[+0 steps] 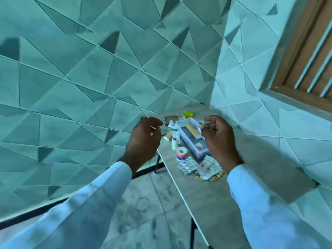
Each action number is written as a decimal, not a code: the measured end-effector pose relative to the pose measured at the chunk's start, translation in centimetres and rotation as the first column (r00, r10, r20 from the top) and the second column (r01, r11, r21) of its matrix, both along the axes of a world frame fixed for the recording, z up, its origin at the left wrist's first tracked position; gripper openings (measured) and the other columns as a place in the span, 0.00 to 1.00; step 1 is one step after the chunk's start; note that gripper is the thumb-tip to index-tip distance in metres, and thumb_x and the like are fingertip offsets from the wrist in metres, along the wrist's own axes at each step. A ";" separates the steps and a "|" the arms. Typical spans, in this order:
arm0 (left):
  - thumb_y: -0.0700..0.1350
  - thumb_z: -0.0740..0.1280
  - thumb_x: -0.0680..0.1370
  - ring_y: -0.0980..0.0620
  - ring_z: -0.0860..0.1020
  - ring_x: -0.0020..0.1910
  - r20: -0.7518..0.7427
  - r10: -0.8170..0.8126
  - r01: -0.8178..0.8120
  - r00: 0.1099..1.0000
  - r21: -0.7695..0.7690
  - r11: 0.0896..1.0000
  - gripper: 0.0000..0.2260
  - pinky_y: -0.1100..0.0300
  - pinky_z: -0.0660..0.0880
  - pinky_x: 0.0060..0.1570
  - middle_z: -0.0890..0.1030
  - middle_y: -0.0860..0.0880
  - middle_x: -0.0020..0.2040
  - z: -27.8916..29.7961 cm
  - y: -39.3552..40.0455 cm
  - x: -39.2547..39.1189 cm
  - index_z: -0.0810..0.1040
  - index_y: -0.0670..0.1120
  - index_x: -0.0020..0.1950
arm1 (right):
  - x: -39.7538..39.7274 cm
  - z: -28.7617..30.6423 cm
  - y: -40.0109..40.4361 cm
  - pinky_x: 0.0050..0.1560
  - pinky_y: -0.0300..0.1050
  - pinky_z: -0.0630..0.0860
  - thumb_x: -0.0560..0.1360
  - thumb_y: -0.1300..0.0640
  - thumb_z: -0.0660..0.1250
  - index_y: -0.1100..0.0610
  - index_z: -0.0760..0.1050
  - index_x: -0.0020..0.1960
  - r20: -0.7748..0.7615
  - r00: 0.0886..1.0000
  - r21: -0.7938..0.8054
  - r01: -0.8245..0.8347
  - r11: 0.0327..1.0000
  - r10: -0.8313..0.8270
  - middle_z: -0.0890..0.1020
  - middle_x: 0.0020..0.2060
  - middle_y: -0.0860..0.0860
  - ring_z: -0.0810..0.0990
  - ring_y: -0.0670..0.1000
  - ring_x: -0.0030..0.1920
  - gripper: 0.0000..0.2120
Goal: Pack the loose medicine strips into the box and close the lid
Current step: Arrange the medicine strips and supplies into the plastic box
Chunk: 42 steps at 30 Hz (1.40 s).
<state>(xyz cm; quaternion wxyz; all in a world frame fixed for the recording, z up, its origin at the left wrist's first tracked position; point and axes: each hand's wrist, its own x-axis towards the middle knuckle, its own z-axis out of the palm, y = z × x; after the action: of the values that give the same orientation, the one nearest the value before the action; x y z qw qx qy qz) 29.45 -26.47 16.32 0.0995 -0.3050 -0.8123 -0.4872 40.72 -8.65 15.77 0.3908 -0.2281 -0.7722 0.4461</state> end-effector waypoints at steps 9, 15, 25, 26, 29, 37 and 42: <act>0.40 0.65 0.74 0.53 0.77 0.42 -0.013 0.012 -0.011 1.000 0.026 1.000 0.08 0.60 0.74 0.47 0.80 0.51 0.46 0.6 -3.0 -10.4 0.79 0.51 0.49 | -9.2 -1.0 -1.9 0.42 0.46 0.75 0.72 0.57 0.69 0.50 0.76 0.49 0.042 0.999 -0.034 0.023 0.999 -0.022 0.82 0.37 0.51 0.79 0.52 0.37 0.07; 0.41 0.65 0.75 0.58 0.78 0.43 0.108 0.001 0.000 0.994 -0.006 1.000 0.08 0.63 0.73 0.44 0.80 0.56 0.45 -3.2 0.3 -18.7 0.79 0.53 0.48 | -16.7 -6.1 2.1 0.43 0.45 0.74 0.71 0.61 0.68 0.53 0.76 0.49 0.137 0.989 -0.079 0.065 0.995 -0.054 0.83 0.40 0.49 0.81 0.49 0.41 0.08; 0.35 0.61 0.75 0.58 0.77 0.41 0.324 -0.116 0.153 0.939 -0.091 0.984 0.13 0.74 0.70 0.42 0.81 0.55 0.46 -9.4 10.7 -30.9 0.78 0.53 0.47 | -26.0 -13.5 8.0 0.47 0.45 0.73 0.69 0.62 0.71 0.53 0.74 0.51 0.450 0.891 -0.142 0.135 0.981 -0.057 0.80 0.42 0.52 0.79 0.54 0.46 0.13; 0.33 0.60 0.75 0.55 0.78 0.43 0.347 -0.138 0.184 0.928 -0.104 0.977 0.16 0.67 0.73 0.45 0.81 0.53 0.46 -10.3 11.6 -31.8 0.78 0.54 0.45 | -26.6 -14.4 8.4 0.49 0.47 0.74 0.68 0.61 0.72 0.54 0.74 0.52 0.493 0.868 -0.122 0.137 0.983 -0.060 0.79 0.44 0.52 0.79 0.54 0.47 0.15; 0.30 0.57 0.72 0.50 0.79 0.45 0.416 -0.185 0.266 0.891 -0.146 0.953 0.21 0.58 0.75 0.49 0.81 0.51 0.46 -13.0 13.6 -34.4 0.76 0.57 0.41 | -27.5 -17.8 8.5 0.55 0.49 0.74 0.65 0.52 0.74 0.51 0.71 0.58 0.662 0.744 -0.043 0.153 0.987 -0.086 0.77 0.50 0.51 0.76 0.54 0.53 0.24; 0.34 0.61 0.76 0.58 0.75 0.46 0.522 -0.458 0.637 0.720 -0.235 0.734 0.15 0.77 0.66 0.42 0.77 0.55 0.48 -16.4 18.4 -40.9 0.76 0.54 0.48 | -30.0 -21.9 6.3 0.66 0.45 0.65 0.68 0.46 0.68 0.50 0.64 0.69 0.833 0.476 0.133 0.323 0.937 -0.283 0.73 0.64 0.50 0.70 0.52 0.65 0.32; 0.38 0.60 0.78 0.56 0.76 0.53 0.532 -0.596 0.788 0.602 -0.275 0.551 0.13 0.65 0.72 0.55 0.76 0.57 0.54 -16.4 21.2 -43.6 0.75 0.56 0.51 | -31.7 -21.5 5.5 0.63 0.43 0.68 0.68 0.47 0.66 0.46 0.68 0.64 0.804 0.475 0.121 0.458 0.881 -0.357 0.76 0.59 0.45 0.71 0.49 0.61 0.25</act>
<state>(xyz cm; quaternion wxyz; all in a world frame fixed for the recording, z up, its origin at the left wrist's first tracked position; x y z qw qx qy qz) -14.12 -5.26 -0.04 -0.3430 -0.5205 -0.7160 -0.3142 8.97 -3.12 -5.73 0.0780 -0.6034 -0.7599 0.2287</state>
